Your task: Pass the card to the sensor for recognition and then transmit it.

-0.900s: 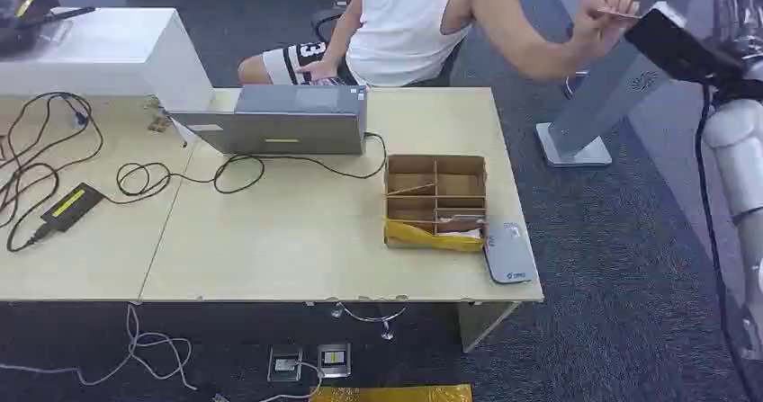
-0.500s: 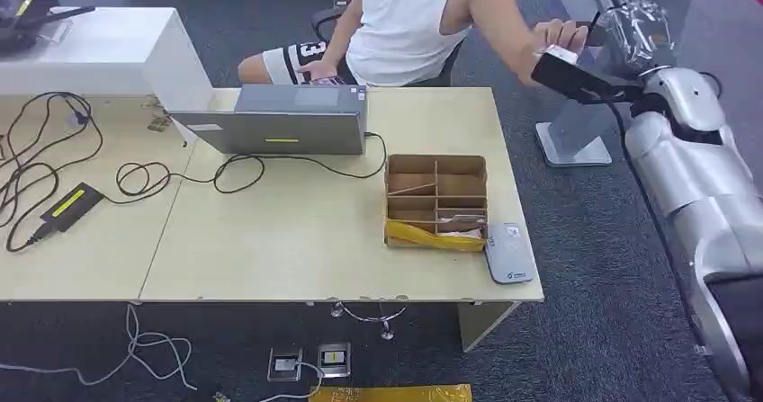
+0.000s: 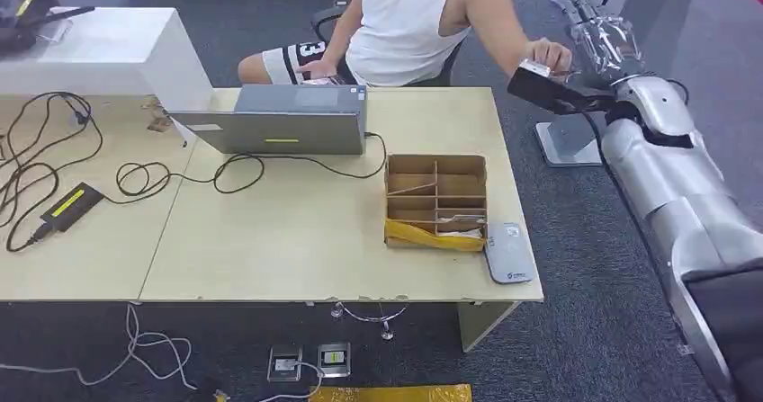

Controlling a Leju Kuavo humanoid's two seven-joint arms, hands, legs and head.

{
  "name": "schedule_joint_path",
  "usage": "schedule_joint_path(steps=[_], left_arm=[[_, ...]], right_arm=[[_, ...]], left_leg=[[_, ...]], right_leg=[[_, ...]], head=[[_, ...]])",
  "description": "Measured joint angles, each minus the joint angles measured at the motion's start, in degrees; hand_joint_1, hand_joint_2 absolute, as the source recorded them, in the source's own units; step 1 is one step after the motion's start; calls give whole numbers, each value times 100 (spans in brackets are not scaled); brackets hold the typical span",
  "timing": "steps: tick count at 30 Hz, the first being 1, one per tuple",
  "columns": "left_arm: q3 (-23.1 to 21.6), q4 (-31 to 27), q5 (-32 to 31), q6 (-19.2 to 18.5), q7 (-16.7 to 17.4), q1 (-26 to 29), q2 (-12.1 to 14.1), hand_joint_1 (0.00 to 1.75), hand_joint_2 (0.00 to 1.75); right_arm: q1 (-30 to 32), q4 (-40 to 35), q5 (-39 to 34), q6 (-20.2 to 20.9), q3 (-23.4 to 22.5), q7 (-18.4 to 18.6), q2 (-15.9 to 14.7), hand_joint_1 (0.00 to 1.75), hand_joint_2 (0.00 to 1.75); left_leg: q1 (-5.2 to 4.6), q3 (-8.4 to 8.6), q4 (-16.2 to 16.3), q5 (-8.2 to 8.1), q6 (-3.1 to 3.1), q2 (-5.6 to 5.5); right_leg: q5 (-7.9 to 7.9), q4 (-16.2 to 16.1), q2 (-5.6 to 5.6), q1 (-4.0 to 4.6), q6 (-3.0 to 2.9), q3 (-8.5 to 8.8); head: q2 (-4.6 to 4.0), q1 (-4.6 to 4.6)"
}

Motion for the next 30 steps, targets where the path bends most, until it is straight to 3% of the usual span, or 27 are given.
schedule_joint_path(steps=[30], left_arm=[[-15, 0, 22, -13, 0, 1, 61, 0, 175]], right_arm=[[-117, 249, -297, 232, 127, -247, 197, 175, 175]], left_leg=[[0, 1, 0, 0, 0, 3]], right_leg=[[0, 0, 5, 0, 0, -1]], head=[[0, 0]])
